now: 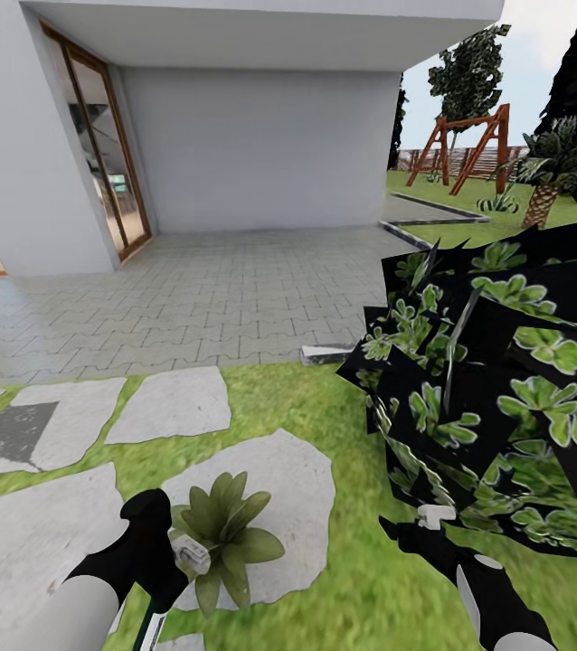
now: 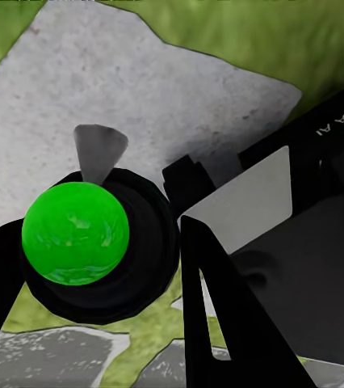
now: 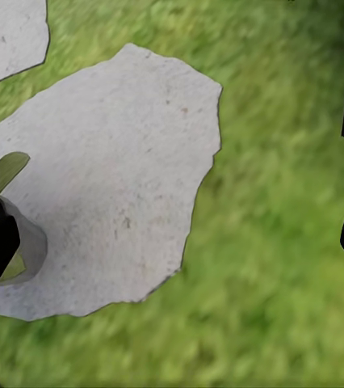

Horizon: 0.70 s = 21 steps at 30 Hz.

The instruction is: Pick up the pesticide atomizer in the garden and spray insectifuge to fully cover both potted plants in the garden.

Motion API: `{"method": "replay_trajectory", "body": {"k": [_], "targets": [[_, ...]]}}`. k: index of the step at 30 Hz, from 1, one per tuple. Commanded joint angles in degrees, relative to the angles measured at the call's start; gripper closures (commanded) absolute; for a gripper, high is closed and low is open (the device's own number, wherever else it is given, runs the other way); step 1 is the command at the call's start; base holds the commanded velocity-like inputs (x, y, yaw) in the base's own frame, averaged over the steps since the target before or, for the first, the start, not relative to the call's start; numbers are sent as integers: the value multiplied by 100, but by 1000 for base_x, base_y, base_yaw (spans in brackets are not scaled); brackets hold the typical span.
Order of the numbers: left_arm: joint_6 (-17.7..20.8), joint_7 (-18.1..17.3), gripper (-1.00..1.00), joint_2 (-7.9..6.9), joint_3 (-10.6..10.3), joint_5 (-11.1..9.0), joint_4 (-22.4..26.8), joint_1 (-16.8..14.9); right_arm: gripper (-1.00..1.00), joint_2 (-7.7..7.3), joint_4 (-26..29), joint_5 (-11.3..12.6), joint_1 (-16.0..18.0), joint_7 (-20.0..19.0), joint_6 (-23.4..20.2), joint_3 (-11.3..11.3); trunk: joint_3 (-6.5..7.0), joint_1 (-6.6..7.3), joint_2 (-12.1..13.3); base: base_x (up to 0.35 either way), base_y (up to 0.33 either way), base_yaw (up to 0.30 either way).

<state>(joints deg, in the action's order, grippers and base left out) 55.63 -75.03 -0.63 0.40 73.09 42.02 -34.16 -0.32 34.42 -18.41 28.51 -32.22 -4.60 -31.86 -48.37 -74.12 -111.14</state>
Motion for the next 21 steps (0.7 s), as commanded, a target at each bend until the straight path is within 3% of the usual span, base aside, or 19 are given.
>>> {"method": "replay_trajectory", "body": {"k": [1, 17, 21], "targets": [[53, -56, 100, 1, 4, 48, 7, -3, -100, 6, 10, -31, 5, -48, -32, -38, -5, 1, -3, 0, 0, 0], [53, -55, 100, 1, 4, 46, -1, -3, -100, 6, 4, -31, 5, -50, -32, -36, -14, 1, -3, 0, 0, 1], [53, -56, 100, 1, 4, 47, 1, -3, -100, 6, 4, -31, 5, -50, -32, -35, -111, -87, -163, 0, 0, 52]]}}
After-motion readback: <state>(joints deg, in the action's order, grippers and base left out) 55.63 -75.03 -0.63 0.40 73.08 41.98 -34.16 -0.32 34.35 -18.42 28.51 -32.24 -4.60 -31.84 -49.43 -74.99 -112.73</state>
